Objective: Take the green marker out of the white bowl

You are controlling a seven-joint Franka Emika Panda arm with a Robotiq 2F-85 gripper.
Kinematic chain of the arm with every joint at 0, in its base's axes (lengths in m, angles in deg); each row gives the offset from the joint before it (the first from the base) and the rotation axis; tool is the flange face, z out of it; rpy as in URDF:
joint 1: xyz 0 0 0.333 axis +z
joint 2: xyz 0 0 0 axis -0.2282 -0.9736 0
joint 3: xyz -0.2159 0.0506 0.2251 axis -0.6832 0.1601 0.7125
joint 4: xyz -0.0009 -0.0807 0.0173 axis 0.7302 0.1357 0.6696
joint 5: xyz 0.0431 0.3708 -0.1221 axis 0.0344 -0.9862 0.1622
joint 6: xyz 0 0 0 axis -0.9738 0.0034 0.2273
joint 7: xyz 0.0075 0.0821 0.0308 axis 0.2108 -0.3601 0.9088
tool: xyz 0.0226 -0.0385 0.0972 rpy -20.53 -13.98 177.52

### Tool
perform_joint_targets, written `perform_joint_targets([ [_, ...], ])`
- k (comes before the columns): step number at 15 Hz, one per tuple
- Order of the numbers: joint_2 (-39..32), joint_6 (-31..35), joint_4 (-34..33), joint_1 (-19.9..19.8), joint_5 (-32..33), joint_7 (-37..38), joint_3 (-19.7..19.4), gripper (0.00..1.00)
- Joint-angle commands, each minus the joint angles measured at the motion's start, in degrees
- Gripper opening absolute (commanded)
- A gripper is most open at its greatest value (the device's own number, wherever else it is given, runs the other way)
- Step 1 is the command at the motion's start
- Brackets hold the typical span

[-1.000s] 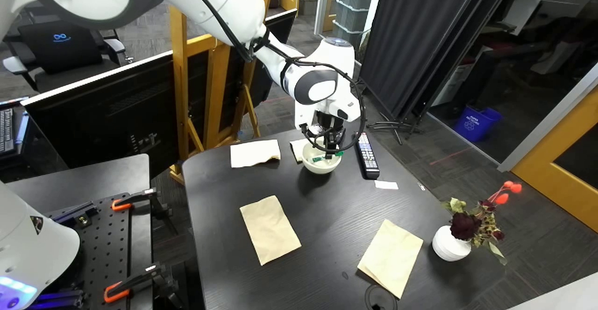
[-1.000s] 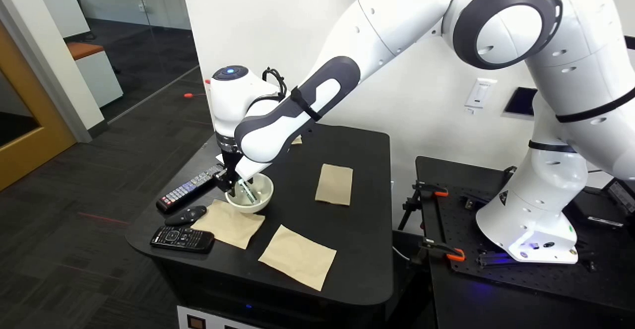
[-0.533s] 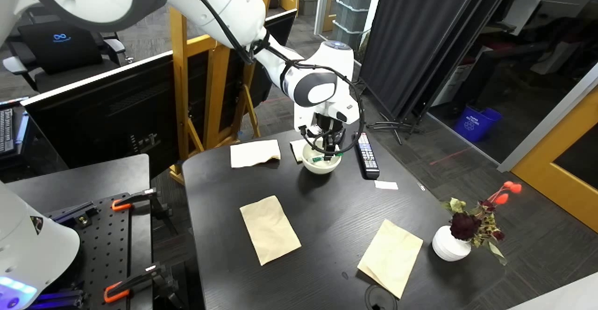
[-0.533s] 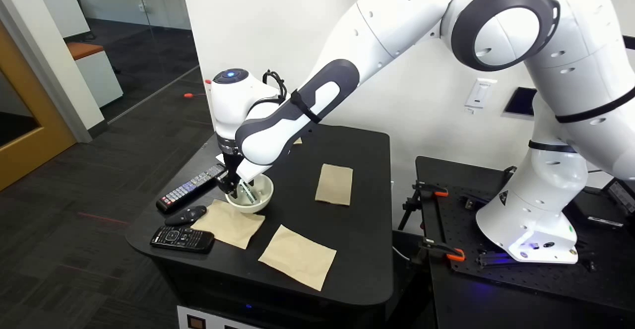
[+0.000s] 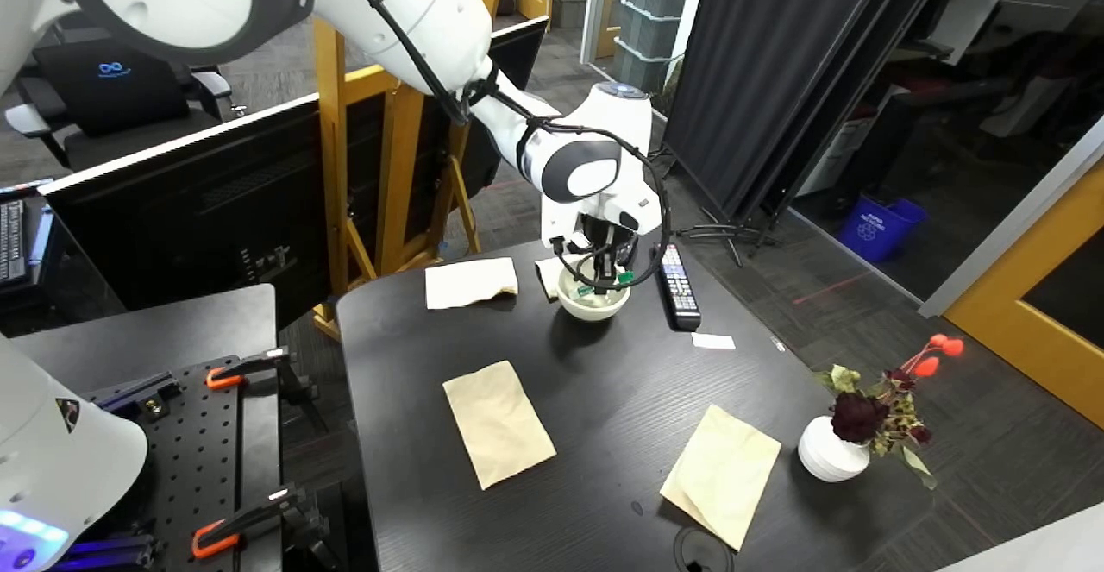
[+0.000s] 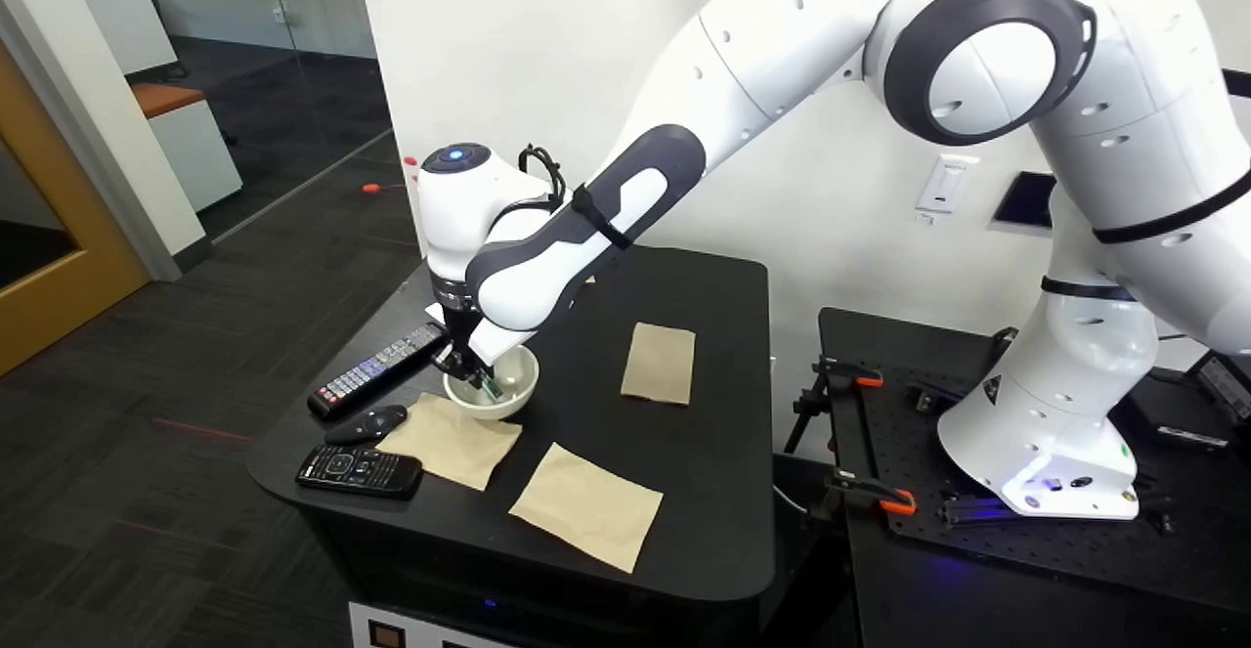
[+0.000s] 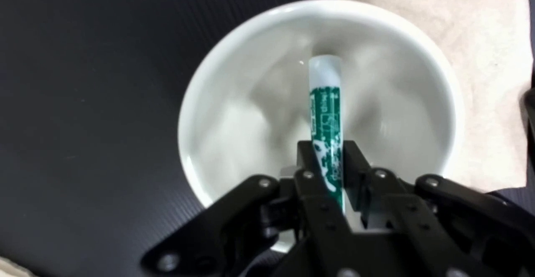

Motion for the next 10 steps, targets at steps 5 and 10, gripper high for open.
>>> perform_joint_targets([
  [5, 9.5, 5.6, 7.5, 0.2, -2.4, 0.1, -0.9, 0.05],
  [10, 18.9, 5.7, 14.5, -0.3, -2.5, 0.2, -2.5, 0.05],
])
